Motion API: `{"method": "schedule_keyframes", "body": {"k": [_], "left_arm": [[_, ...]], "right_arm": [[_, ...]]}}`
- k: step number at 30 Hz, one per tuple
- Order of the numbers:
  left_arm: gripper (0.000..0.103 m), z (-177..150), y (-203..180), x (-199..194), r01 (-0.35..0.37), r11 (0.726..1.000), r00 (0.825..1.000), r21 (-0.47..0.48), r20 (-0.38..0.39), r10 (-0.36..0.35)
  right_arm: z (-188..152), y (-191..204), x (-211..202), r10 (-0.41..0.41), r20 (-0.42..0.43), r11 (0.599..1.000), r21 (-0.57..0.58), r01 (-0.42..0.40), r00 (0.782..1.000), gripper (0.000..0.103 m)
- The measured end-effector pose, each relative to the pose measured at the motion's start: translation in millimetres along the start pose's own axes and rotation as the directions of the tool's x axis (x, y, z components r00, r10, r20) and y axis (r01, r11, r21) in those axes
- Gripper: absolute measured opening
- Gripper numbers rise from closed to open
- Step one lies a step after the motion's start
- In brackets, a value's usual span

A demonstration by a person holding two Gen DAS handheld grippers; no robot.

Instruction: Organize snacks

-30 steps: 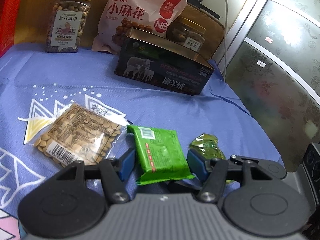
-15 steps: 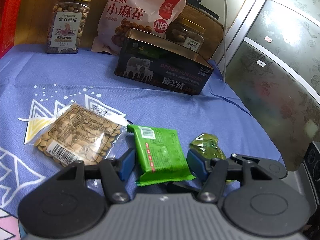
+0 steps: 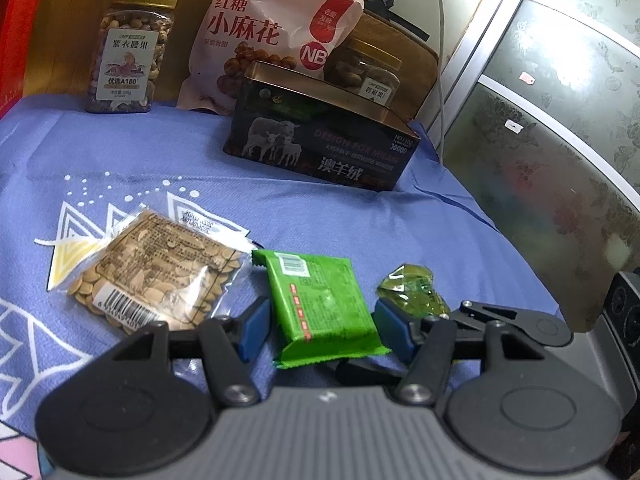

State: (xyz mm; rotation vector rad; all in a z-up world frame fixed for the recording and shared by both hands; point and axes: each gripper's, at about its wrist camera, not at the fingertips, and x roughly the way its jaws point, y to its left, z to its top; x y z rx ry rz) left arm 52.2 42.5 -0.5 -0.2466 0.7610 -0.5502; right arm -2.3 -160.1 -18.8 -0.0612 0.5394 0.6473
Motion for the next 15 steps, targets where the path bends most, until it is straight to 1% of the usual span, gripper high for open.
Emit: {"method": "schedule_keyframes", "body": {"k": [1, 3, 15], "left_arm": [[0.059, -0.2, 0.4, -0.2, 0.003, 1.0, 1.0, -0.001, 0.001, -0.003], [0.059, -0.5, 1.6, -0.6, 0.009, 1.0, 1.0, -0.002, 0.004, -0.009], [0.059, -1.2, 2.5, -1.9, 0.015, 1.0, 1.0, -0.004, 0.009, -0.015]], "right_arm": [[0.1, -0.1, -0.1, -0.001, 0.002, 1.0, 0.002, 0.001, 1.0, 0.054], [0.1, -1.0, -0.2, 0.0, 0.005, 1.0, 0.009, 0.0, 1.0, 0.057], [0.0, -0.1, 0.1, 0.003, 0.002, 1.0, 0.009, -0.003, 1.0, 0.057]]}}
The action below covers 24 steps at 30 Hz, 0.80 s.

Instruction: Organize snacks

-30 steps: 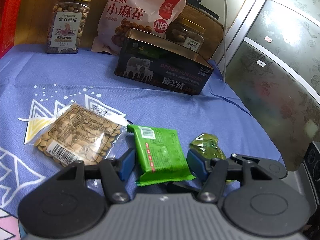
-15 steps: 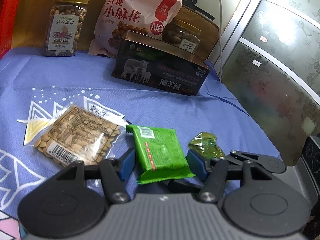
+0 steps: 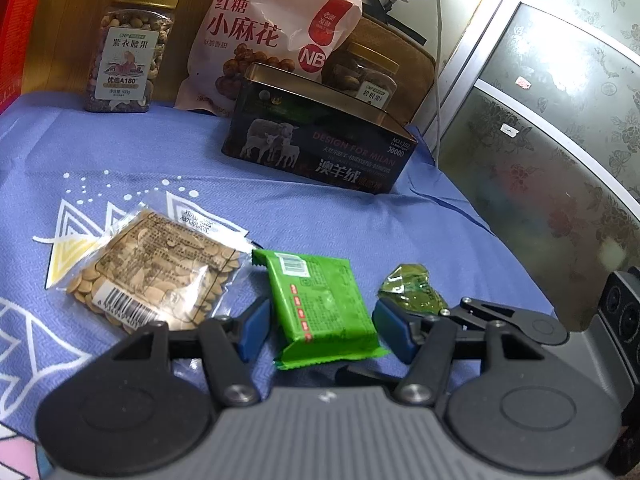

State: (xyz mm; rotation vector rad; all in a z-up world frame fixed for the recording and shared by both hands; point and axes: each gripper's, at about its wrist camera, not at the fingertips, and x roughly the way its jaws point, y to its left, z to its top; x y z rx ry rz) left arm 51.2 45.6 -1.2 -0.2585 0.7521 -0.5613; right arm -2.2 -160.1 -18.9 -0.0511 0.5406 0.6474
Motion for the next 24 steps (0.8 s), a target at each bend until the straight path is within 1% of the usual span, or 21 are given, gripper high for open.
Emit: {"method": "schedule_keyframes", "body": {"k": [2, 3, 4, 5, 7, 8, 12, 24], "left_arm": [[0.057, 0.0, -0.5, 0.1, -0.002, 1.0, 1.0, 0.002, 0.0, 0.002], [0.057, 0.0, -0.9, 0.2, -0.003, 1.0, 1.0, 0.005, 0.0, 0.003], [0.057, 0.0, -1.4, 0.3, -0.005, 1.0, 1.0, 0.007, 0.0, 0.005], [0.057, -0.1, -1.7, 0.4, -0.006, 1.0, 1.0, 0.01, 0.0, 0.006], [0.054, -0.2, -2.8, 0.7, -0.011, 1.0, 1.0, 0.014, 0.0, 0.011], [0.054, -0.3, -2.9, 0.8, -0.014, 1.0, 1.0, 0.015, 0.0, 0.014], [0.054, -0.6, -3.0, 0.5, -0.014, 1.0, 1.0, 0.016, 0.001, 0.014], [0.054, -1.5, -3.1, 0.4, -0.017, 1.0, 1.0, 0.021, 0.004, 0.017]], "right_arm": [[-0.2, 0.4, 0.5, 0.002, -0.004, 1.0, -0.004, -0.002, 1.0, 0.056], [-0.2, 0.7, 0.6, 0.001, -0.004, 1.0, -0.006, -0.001, 1.0, 0.052], [-0.2, 1.1, 0.7, 0.001, -0.005, 1.0, -0.01, -0.001, 1.0, 0.045], [-0.2, 1.7, 1.0, 0.001, -0.006, 1.0, -0.014, -0.001, 1.0, 0.042], [-0.4, 2.5, 0.8, 0.004, -0.006, 1.0, -0.019, -0.004, 1.0, 0.029], [-0.5, 2.9, 0.8, 0.005, -0.005, 1.0, -0.021, -0.005, 1.0, 0.027], [-0.5, 2.9, 0.6, 0.005, -0.004, 1.0, -0.026, -0.005, 1.0, 0.024], [-0.2, 3.7, 0.5, 0.003, -0.004, 1.0, -0.03, -0.003, 1.0, 0.024]]}}
